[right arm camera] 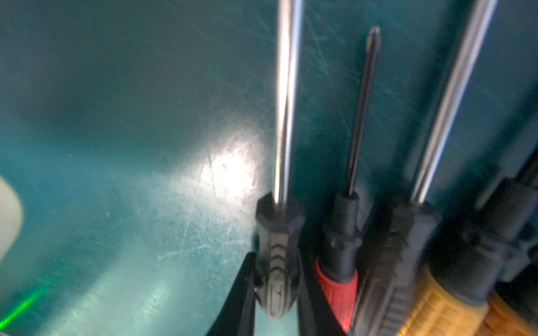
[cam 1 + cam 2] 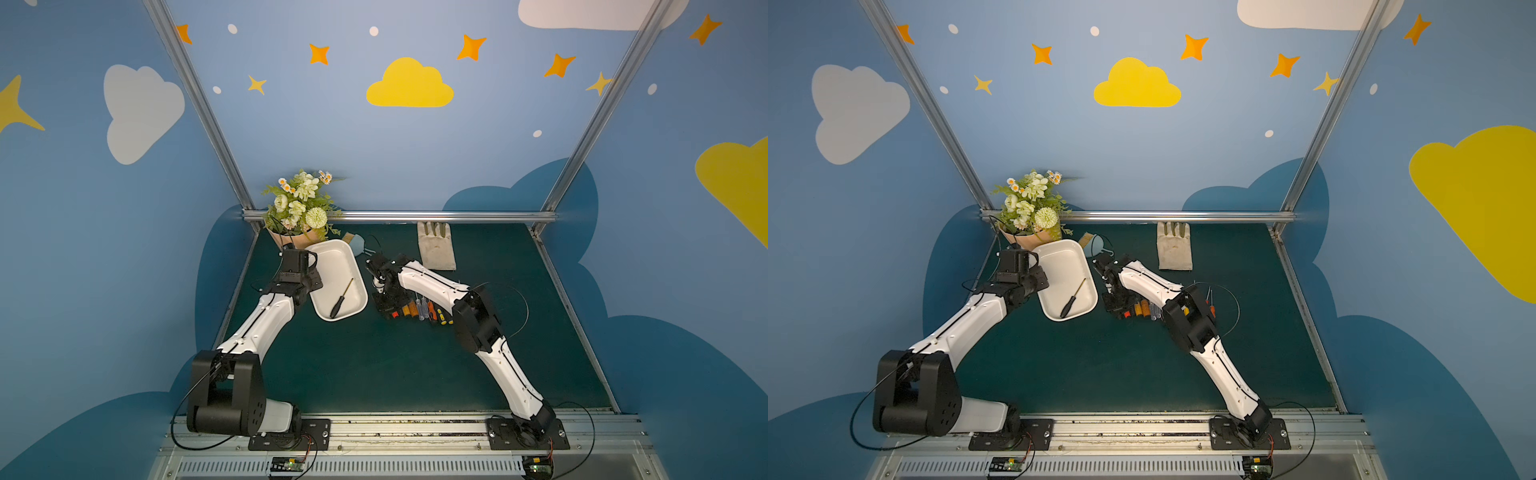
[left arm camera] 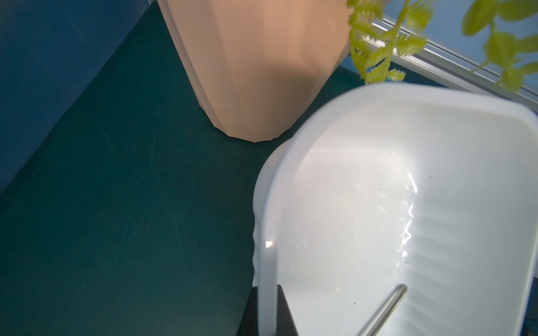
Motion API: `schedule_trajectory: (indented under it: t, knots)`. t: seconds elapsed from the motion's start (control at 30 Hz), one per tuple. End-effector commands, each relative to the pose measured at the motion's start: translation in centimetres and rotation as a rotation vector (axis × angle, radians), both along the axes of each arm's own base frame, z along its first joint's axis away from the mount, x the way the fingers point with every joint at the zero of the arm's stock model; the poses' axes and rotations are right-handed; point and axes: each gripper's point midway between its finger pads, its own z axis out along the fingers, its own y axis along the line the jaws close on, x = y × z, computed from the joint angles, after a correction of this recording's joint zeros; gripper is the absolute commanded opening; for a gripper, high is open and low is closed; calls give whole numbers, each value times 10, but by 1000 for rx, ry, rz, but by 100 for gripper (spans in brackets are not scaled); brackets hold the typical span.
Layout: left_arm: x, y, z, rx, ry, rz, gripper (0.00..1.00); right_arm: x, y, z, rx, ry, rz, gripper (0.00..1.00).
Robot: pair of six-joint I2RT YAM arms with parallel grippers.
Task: Take out the screwdriver from the storage box
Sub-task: Place the screwdriver at the center of the board.
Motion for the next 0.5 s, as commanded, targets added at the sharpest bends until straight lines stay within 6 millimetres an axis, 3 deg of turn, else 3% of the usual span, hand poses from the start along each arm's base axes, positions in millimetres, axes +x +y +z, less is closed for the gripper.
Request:
schedule_trajectory:
  t: [0.0, 0.23, 0.47]
  knots:
    - [4, 0, 13, -21, -53, 7, 2, -4, -8, -9, -35, 36, -10, 14]
    - [6, -3, 11, -40, -48, 0, 2, -3, -9, -10, -45, 34, -9, 25]
    - [6, -4, 11, -43, -46, -4, 2, -4, -8, -10, -41, 40, -15, 26]
